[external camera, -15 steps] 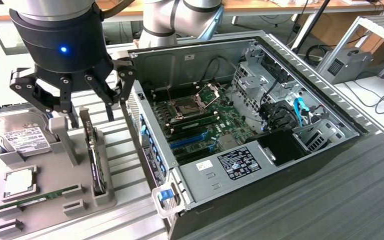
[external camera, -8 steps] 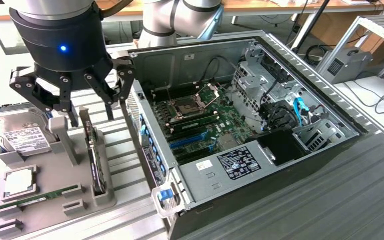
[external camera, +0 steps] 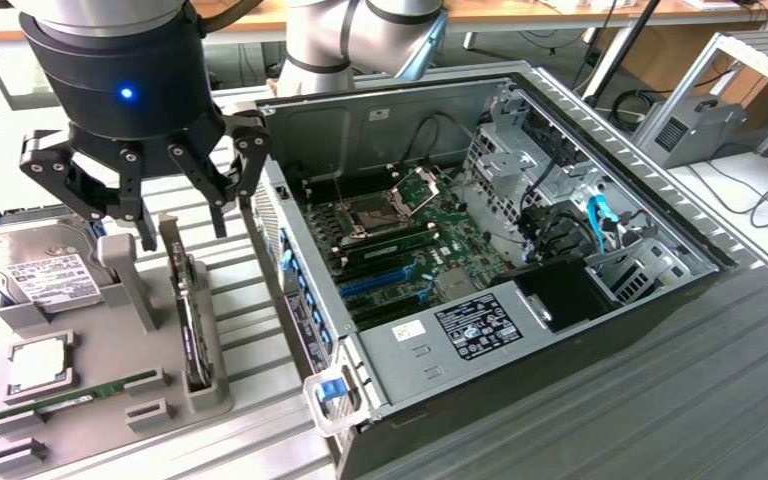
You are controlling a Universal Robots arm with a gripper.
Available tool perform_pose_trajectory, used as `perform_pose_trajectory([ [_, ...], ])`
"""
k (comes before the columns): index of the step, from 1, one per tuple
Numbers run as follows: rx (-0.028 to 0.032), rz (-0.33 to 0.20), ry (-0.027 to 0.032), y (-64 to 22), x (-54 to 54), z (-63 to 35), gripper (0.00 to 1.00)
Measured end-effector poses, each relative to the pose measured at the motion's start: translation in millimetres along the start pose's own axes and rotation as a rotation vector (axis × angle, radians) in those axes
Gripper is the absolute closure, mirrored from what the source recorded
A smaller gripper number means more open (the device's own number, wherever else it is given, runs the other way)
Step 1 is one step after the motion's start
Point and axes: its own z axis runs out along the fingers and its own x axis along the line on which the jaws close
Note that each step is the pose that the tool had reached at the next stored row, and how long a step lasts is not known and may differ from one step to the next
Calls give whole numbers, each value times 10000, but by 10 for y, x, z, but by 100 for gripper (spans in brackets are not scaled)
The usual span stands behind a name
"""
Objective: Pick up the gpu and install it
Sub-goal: 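Pick up the gpu and move the gpu toward the slot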
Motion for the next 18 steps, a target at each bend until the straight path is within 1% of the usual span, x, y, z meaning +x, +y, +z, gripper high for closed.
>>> perform_pose_trajectory([
  [18, 1, 0, 0, 11, 2, 36, 44],
])
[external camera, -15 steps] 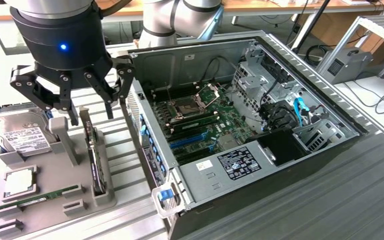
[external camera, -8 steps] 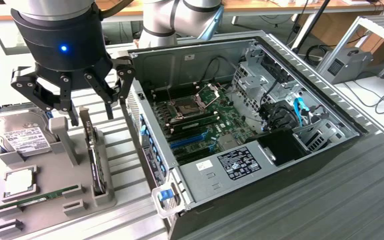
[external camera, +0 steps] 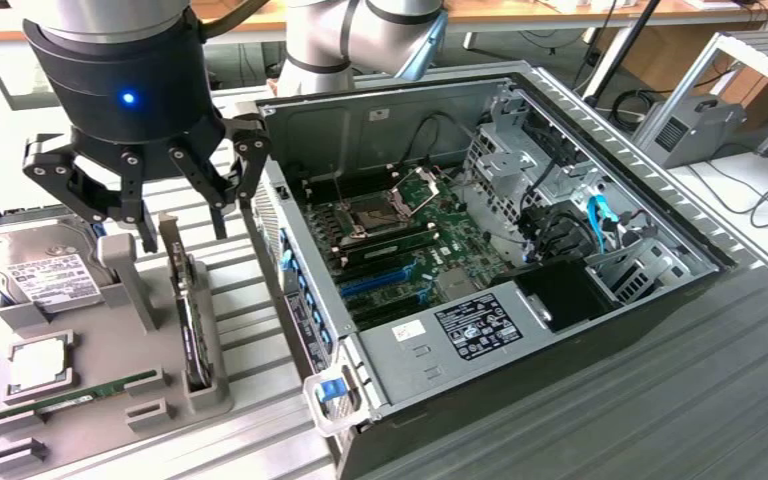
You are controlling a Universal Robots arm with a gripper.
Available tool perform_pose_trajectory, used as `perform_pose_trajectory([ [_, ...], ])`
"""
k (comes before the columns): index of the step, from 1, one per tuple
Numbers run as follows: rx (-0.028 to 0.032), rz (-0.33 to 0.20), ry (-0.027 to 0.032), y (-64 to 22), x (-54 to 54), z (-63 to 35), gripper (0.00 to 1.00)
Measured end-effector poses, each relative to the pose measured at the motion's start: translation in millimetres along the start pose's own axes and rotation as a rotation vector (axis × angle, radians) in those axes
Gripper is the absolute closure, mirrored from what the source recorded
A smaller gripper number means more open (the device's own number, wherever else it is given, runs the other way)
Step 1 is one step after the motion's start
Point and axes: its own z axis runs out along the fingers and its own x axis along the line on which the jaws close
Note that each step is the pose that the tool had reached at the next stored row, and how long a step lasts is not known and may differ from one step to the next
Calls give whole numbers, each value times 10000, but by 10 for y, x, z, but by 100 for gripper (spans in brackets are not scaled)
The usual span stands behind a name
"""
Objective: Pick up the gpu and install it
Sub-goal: 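Pick up the gpu and move the gpu toward the slot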
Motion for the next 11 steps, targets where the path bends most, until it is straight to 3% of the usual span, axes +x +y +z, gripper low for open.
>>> perform_pose_trajectory([
  [4, -4, 0, -1, 0, 0, 11, 44],
  [6, -44, 1, 2, 11, 4, 107, 44],
  [11, -47, 1, 3, 13, 5, 121, 44],
])
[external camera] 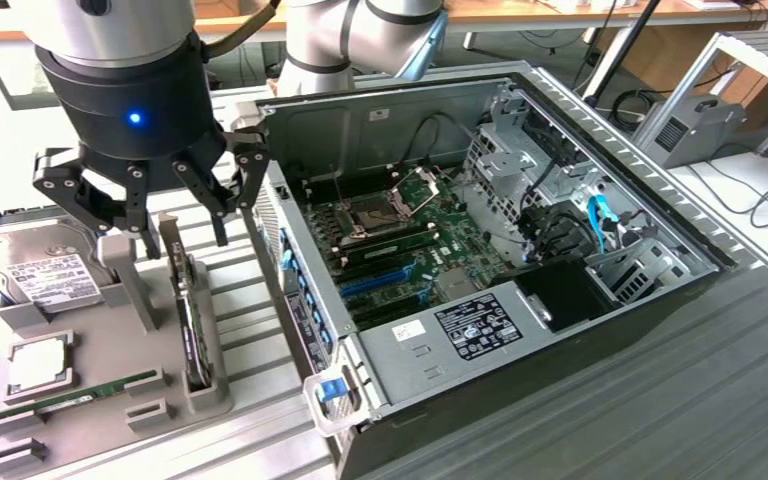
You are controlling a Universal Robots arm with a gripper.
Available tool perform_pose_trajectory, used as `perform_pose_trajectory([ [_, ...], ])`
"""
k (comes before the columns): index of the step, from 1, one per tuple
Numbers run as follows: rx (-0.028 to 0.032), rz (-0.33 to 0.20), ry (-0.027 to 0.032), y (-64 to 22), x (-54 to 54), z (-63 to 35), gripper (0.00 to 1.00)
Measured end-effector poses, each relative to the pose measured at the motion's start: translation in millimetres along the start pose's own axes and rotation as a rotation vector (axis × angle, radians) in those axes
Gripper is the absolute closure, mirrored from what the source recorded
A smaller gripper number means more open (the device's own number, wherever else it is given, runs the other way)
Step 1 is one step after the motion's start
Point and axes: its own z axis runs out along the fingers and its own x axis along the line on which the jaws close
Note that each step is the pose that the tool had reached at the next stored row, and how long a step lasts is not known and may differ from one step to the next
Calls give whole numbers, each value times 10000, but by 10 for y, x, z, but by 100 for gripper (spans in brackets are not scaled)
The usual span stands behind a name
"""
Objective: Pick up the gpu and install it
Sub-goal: 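Pick up the gpu and move the gpu toward the slot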
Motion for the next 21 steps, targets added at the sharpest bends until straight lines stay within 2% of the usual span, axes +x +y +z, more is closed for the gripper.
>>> perform_pose_trajectory([
  [9, -13, 1, 1, 0, 2, 40, 44],
  [21, -13, 1, 0, 10, 4, 41, 44],
])
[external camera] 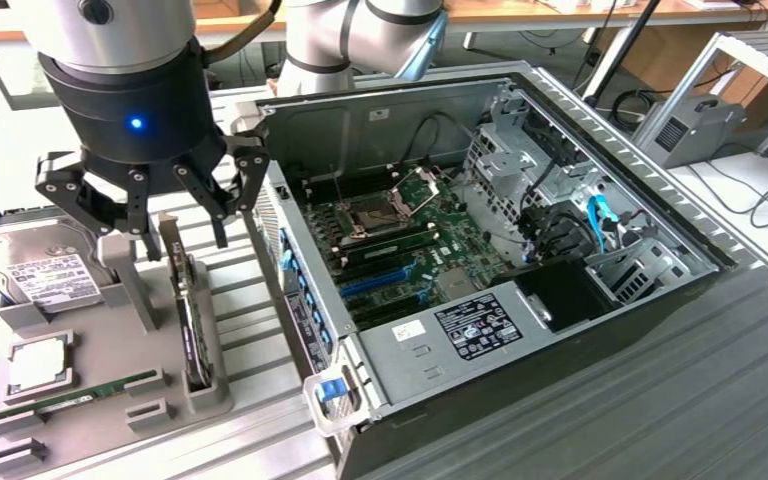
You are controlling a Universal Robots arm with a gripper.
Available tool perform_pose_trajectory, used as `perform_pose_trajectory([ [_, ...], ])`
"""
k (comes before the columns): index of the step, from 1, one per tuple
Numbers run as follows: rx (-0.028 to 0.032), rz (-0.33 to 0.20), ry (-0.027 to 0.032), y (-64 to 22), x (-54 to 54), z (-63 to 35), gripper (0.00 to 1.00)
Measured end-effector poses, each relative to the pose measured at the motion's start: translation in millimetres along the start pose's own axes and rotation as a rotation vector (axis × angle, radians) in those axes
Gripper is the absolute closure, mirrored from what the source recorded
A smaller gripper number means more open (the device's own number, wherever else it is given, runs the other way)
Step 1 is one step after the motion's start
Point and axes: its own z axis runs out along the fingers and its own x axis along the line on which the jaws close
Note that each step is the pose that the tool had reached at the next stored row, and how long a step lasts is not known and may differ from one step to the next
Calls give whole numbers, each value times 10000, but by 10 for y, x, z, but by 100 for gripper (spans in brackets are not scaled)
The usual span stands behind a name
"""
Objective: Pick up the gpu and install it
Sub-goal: 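Pick up the gpu and move the gpu toward the slot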
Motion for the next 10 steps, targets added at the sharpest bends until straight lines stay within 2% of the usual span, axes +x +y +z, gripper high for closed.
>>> perform_pose_trajectory([
  [10, 0, 0, 0, -10, 7, 25, 44],
])
